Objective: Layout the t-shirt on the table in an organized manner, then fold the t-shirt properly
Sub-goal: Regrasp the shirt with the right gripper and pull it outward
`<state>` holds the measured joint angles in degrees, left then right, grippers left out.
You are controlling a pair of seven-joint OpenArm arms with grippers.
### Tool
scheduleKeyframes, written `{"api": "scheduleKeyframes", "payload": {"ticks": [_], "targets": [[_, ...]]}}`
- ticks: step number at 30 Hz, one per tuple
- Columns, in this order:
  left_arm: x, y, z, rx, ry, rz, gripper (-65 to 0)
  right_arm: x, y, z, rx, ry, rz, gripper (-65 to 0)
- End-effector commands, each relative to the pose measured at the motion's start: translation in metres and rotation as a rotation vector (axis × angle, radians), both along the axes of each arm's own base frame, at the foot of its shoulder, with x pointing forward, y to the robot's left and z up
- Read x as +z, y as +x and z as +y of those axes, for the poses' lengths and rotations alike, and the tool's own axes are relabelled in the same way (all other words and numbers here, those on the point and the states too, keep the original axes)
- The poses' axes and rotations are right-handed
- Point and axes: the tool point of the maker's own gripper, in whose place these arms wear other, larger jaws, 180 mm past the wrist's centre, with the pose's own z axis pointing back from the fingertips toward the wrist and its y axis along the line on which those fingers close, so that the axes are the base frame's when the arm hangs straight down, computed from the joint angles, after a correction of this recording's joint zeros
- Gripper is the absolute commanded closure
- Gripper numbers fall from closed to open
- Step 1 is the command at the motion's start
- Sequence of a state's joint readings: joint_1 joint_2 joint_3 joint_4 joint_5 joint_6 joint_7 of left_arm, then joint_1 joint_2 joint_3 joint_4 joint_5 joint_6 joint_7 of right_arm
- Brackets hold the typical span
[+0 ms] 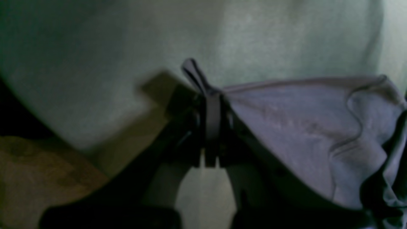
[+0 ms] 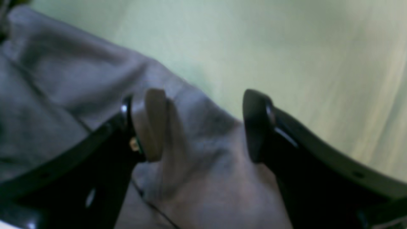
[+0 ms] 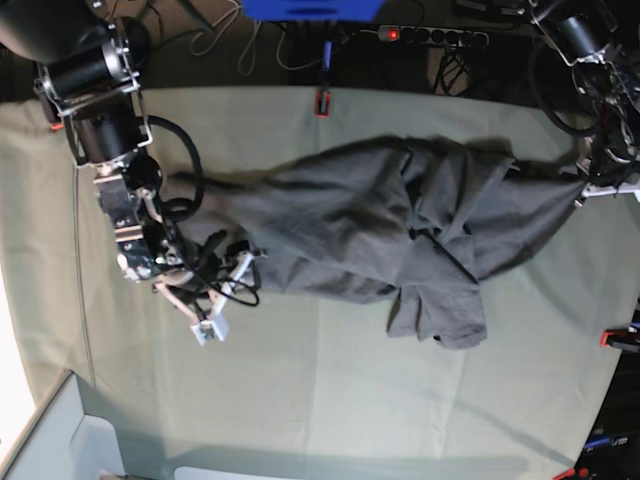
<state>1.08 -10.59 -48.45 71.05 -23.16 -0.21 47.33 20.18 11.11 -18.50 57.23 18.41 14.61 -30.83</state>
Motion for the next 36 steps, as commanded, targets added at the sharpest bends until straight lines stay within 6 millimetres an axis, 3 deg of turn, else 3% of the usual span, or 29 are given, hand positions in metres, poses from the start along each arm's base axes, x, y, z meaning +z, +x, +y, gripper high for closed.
{"api": "scheduleKeyframes", "payload": {"ticks": [1,7,10,15,19,23,26,31,34,36], "targets": [[0.014,0.009,0.01,-0.002,0.038,-0.036,0.0,0.019,0.019,0.003,0.003,0.018,-0.06,-38.1],[0.014,0.011,0.009,-0.003,0.035,-0.039,0.0,0.016,0.016,0.007,0.031,0.023,-0.048,-33.8],[0.014,0.012,0.009,-0.003,0.034,-0.039,0.0,0.014,0.004,0.028,0.158,0.043,-0.04,-25.0],[0.015,0.011,0.01,0.0,0.035,-0.04,0.0,0.007,-0.012,0.04,0.237,0.053,-0.016,-0.7],[0.015,0.011,0.01,0.002,0.036,-0.041,0.0,0.016,-0.006,0.038,0.238,0.051,-0.046,0.0],[0.016,0.011,0.011,0.003,0.037,-0.043,0.0,0.063,0.014,-0.005,0.122,0.064,-0.18,0.0],[0.016,0.011,0.012,0.003,0.04,-0.043,0.0,0.105,0.018,-0.055,-0.024,0.067,-0.284,0.0],[0.017,0.012,0.012,0.003,0.038,-0.047,0.0,0.153,-0.005,-0.134,-0.243,0.041,-0.434,0.0],[0.017,0.016,0.006,0.002,0.009,-0.07,0.0,0.17,-0.028,-0.165,-0.353,0.028,-0.493,0.0],[0.019,0.021,0.0,0.008,-0.034,-0.106,0.0,0.18,-0.039,-0.172,-0.385,0.018,-0.525,0.0]]}}
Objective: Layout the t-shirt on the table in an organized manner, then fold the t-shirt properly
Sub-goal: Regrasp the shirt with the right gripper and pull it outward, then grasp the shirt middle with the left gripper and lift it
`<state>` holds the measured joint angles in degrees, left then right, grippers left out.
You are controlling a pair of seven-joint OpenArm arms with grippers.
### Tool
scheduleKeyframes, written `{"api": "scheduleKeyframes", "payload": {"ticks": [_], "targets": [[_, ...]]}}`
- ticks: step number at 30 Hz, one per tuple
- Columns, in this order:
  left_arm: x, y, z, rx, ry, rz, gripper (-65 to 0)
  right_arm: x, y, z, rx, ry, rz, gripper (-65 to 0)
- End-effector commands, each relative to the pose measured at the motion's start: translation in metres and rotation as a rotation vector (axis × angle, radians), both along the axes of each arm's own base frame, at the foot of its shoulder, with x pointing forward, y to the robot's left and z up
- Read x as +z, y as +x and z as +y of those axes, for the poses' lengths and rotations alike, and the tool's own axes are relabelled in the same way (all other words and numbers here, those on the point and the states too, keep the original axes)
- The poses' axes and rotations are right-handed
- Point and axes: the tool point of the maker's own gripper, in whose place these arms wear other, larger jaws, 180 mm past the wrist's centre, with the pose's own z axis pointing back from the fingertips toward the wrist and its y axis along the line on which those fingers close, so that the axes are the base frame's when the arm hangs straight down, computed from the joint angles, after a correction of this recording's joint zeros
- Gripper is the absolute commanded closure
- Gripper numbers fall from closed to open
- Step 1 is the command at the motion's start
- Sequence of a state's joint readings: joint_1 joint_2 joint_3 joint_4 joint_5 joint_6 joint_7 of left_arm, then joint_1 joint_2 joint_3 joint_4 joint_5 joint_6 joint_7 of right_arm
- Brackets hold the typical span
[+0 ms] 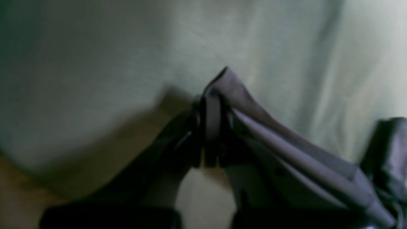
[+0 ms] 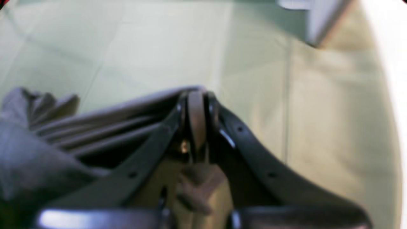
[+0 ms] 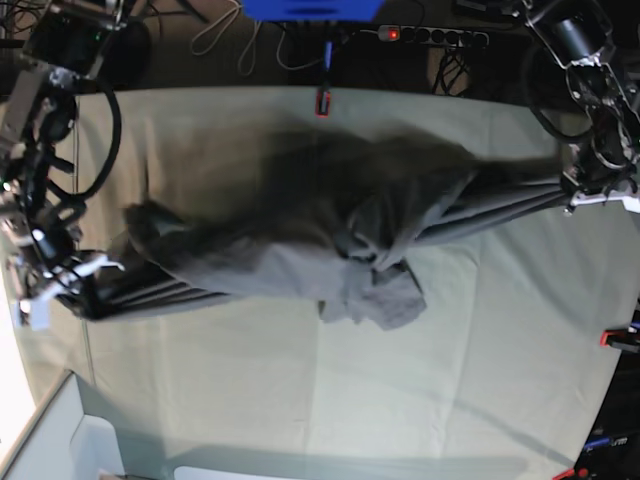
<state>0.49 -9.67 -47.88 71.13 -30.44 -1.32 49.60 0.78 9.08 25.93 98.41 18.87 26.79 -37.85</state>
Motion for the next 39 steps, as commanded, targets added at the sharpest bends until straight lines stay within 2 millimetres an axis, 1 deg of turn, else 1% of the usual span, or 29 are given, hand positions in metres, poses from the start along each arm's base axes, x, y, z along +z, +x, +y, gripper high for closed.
{"api": "scheduleKeyframes", "payload": {"ticks": [1,3,5,6,8,10,15,17,18,19,21,22,23,24,25,26,27,30,33,34,36,37,39], "targets": [[0.019,0.007,0.024,0.034,0.07,-0.043,0.0,0.033,0.007,-0.008,-0.018,-0.032,-0.112,0.0],[0.022,0.012,0.019,0.044,0.031,-0.079,0.0,0.039,0.002,-0.006,-0.008,-0.052,-0.121,0.0],[0.023,0.016,0.015,0.045,0.0,-0.105,-0.2,0.038,0.001,-0.005,-0.009,-0.053,-0.116,0.0],[0.023,0.02,0.008,0.025,-0.021,-0.109,-0.9,0.036,0.001,-0.006,-0.01,-0.052,-0.112,0.0],[0.022,0.026,-0.008,-0.023,-0.062,-0.102,-5.4,0.029,0.0,-0.006,-0.012,-0.044,-0.095,0.0],[0.021,0.029,-0.016,-0.042,-0.087,-0.104,-12.4,0.019,-0.005,-0.007,-0.015,-0.038,-0.068,0.0],[0.016,0.03,-0.038,-0.107,-0.139,-0.069,-38.0,0.008,-0.013,-0.006,-0.015,-0.033,-0.037,0.0],[0.025,0.034,-0.047,-0.155,-0.146,-0.077,-46.9,0.007,-0.014,-0.006,-0.013,-0.033,-0.033,0.0],[0.037,0.039,-0.052,-0.182,-0.135,-0.1,-50.0,0.006,-0.014,-0.006,-0.013,-0.033,-0.031,0.0],[0.051,0.046,-0.055,-0.209,-0.117,-0.133,-51.4,0.004,-0.016,-0.006,-0.013,-0.033,-0.023,0.0],[0.078,0.054,-0.063,-0.247,-0.082,-0.199,-50.7,0.0,-0.019,-0.003,-0.005,-0.033,-0.011,0.0],[0.093,0.061,-0.075,-0.277,-0.071,-0.246,-50.0,-0.002,-0.018,0.001,0.007,-0.031,-0.008,0.0],[0.106,0.069,-0.091,-0.316,-0.066,-0.286,-49.1,-0.004,-0.019,0.005,0.016,-0.03,-0.001,0.0],[0.113,0.074,-0.104,-0.345,-0.072,-0.31,-48.4,-0.007,-0.022,0.005,0.016,-0.03,0.007,0.0],[0.117,0.08,-0.123,-0.388,-0.082,-0.327,-47.7,-0.008,-0.023,0.007,0.023,-0.031,0.01,0.0],[0.122,0.091,-0.148,-0.44,-0.102,-0.345,-47.3,-0.01,-0.024,0.01,0.03,-0.03,0.014,0.0],[0.121,0.1,-0.173,-0.492,-0.126,-0.347,-47.3,-0.011,-0.024,0.013,0.039,-0.028,0.017,0.0],[0.09,0.109,-0.243,-0.619,-0.193,-0.26,-47.5,-0.014,-0.024,0.019,0.057,-0.026,0.027,0.0],[0.067,0.117,-0.292,-0.675,-0.189,-0.227,-47.5,-0.018,-0.025,0.027,0.077,-0.023,0.038,0.0],[0.061,0.118,-0.306,-0.689,-0.178,-0.226,-47.5,-0.019,-0.027,0.027,0.079,-0.024,0.043,0.0],[0.051,0.119,-0.323,-0.706,-0.141,-0.231,-47.4,-0.021,-0.028,0.032,0.091,-0.022,0.048,0.0],[0.048,0.121,-0.325,-0.702,-0.126,-0.24,-47.4,-0.022,-0.028,0.034,0.099,-0.022,0.051,0.0],[0.046,0.129,-0.323,-0.673,-0.111,-0.264,-47.4,-0.024,-0.028,0.036,0.104,-0.021,0.055,0.0]]}}
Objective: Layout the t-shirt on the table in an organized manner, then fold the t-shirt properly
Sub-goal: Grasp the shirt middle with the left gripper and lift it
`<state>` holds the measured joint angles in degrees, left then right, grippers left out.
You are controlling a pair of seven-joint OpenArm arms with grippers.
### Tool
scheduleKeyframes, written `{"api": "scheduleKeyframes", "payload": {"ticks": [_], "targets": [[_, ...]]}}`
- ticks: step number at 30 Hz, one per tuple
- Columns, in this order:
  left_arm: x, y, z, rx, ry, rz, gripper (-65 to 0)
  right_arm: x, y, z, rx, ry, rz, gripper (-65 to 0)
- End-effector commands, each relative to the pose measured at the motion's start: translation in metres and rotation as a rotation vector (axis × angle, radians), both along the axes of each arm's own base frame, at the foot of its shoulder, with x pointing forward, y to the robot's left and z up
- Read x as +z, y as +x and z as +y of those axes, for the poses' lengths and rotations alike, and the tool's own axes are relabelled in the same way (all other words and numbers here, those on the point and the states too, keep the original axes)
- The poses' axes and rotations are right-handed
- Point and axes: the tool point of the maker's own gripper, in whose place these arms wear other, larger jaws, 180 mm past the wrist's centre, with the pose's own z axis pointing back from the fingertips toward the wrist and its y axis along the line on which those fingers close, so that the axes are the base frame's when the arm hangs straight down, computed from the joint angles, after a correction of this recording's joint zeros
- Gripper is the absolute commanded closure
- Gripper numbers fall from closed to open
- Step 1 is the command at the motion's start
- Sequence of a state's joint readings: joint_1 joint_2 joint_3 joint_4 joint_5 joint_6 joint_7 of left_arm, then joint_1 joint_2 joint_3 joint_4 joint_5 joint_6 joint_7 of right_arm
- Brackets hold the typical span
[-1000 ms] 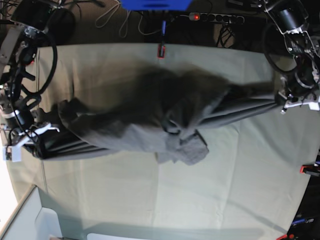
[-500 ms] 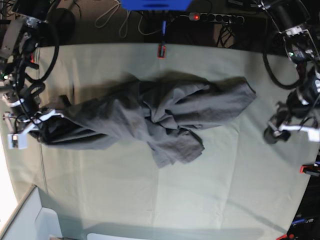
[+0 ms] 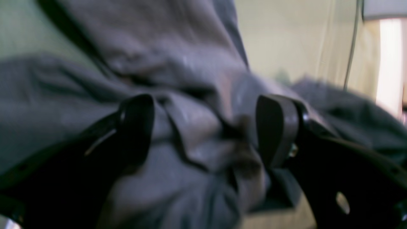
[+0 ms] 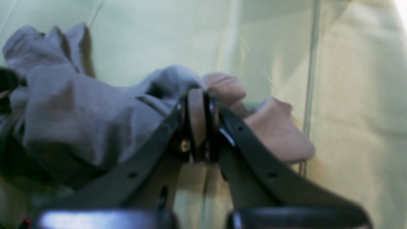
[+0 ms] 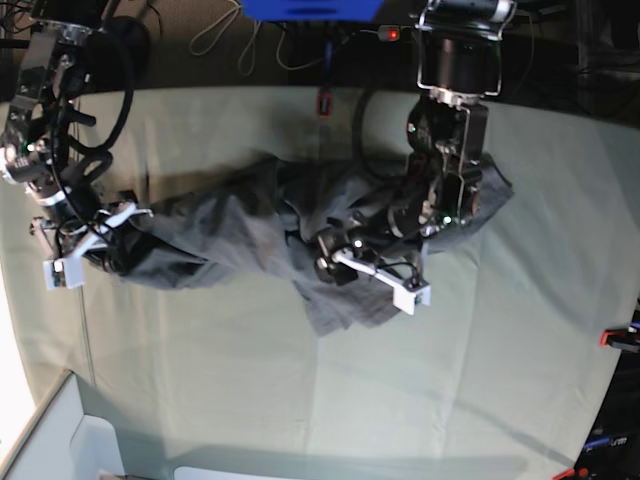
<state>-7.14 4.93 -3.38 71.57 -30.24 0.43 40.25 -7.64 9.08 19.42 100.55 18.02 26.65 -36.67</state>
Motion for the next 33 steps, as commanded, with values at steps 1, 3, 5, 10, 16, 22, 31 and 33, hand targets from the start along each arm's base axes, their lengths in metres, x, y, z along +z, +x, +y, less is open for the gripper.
{"api": "scheduleKeyframes", "payload": {"ticks": [1,3,5,10,16,22,31,33], "targets": [[0.018,0.022,0.004,0.023,-0.001,-0.069,-47.5,0.014,0.006,-0.004,-0.008,-0.003,-0.054,0.0],[0.013,0.028,0.01,0.047,0.01,-0.075,-47.5,0.011,0.003,-0.004,-0.008,-0.003,-0.045,0.0],[0.01,0.039,0.024,0.085,0.026,-0.087,-47.6,0.01,0.002,-0.004,-0.008,-0.003,-0.04,0.0],[-0.003,0.058,0.053,0.185,0.017,-0.047,-47.6,0.009,0.001,-0.004,-0.009,-0.002,-0.039,0.0],[-0.015,0.064,0.056,0.204,0.003,0.005,-47.2,0.009,0.001,-0.004,-0.009,-0.002,-0.039,0.0],[-0.008,0.075,0.04,0.183,-0.024,0.002,-26.9,0.009,0.001,-0.004,-0.008,-0.001,-0.037,0.0],[0.109,0.111,0.045,0.17,-0.09,-0.268,-0.1,0.011,0.003,-0.005,-0.006,-0.007,-0.042,0.0],[0.16,0.123,0.042,0.152,-0.134,-0.376,-0.2,0.01,0.003,-0.004,-0.007,-0.004,-0.042,0.0]]}}
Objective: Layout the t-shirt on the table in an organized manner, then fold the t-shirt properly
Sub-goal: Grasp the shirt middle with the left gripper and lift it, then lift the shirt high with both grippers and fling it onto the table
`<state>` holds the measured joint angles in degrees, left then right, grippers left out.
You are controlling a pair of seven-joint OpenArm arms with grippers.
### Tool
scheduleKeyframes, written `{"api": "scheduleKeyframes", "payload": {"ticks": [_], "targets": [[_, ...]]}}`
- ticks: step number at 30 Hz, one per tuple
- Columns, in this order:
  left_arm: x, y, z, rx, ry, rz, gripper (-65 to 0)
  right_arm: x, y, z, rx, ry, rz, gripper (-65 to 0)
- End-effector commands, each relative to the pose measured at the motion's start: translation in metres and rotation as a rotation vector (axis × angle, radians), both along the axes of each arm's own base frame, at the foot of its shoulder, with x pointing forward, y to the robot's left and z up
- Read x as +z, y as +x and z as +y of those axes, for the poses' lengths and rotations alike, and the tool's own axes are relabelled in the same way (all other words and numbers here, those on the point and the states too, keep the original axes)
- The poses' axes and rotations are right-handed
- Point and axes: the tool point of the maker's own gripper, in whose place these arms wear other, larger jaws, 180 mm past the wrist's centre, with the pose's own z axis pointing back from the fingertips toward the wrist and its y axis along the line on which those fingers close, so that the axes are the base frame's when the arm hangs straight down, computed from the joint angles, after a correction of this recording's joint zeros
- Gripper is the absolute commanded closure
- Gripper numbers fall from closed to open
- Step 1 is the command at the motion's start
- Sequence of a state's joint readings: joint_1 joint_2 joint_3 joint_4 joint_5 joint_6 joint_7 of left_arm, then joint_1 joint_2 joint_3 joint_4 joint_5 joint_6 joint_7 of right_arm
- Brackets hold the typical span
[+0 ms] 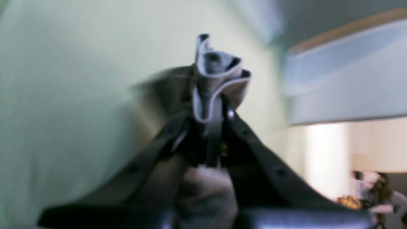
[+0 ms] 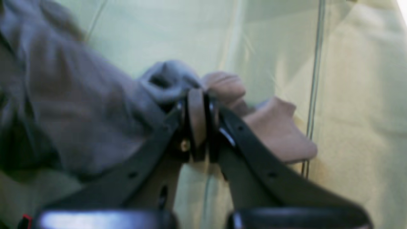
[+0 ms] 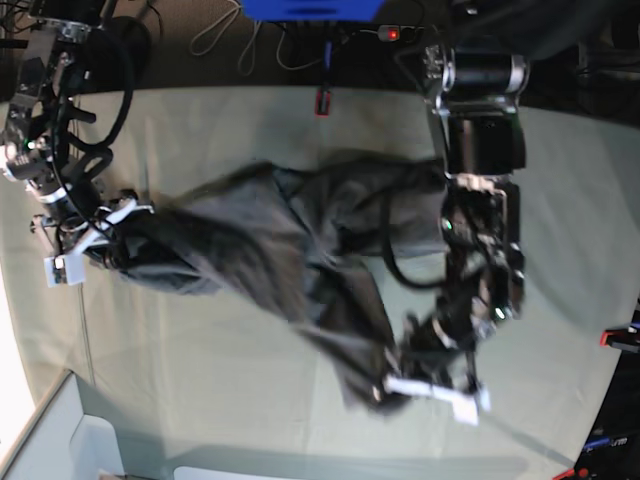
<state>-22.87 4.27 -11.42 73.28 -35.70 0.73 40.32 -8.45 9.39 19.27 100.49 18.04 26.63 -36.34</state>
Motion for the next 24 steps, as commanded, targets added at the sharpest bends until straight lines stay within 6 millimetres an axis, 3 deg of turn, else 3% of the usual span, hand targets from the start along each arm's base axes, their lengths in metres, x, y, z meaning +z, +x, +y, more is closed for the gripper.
{"api": "scheduleKeyframes", "payload": {"ticks": [1,3,7,15,19,24], "targets": [[0.047,0.018,-0.003,-0.007,-0.018,-0.113,-0.2,0.014,0.007,-0.003,-0.01,0.002,-0.051,0.0],[0.066,0.022,-0.008,-0.039,-0.037,-0.136,-0.2,0.013,0.007,-0.002,-0.007,0.004,-0.049,0.0],[0.089,0.03,0.008,-0.037,-0.056,-0.182,-0.2,0.012,0.007,0.005,0.013,0.005,-0.047,0.0],[0.154,0.046,0.042,-0.029,-0.111,-0.314,-0.2,0.028,0.018,-0.007,0.019,-0.041,-0.085,0.0],[0.177,0.048,0.074,0.012,-0.163,-0.355,-0.2,0.05,0.034,-0.018,0.025,-0.084,-0.137,0.0],[0.188,0.042,0.12,0.073,-0.176,-0.384,-0.2,0.079,0.05,-0.036,0.012,-0.133,-0.202,0.0]]}}
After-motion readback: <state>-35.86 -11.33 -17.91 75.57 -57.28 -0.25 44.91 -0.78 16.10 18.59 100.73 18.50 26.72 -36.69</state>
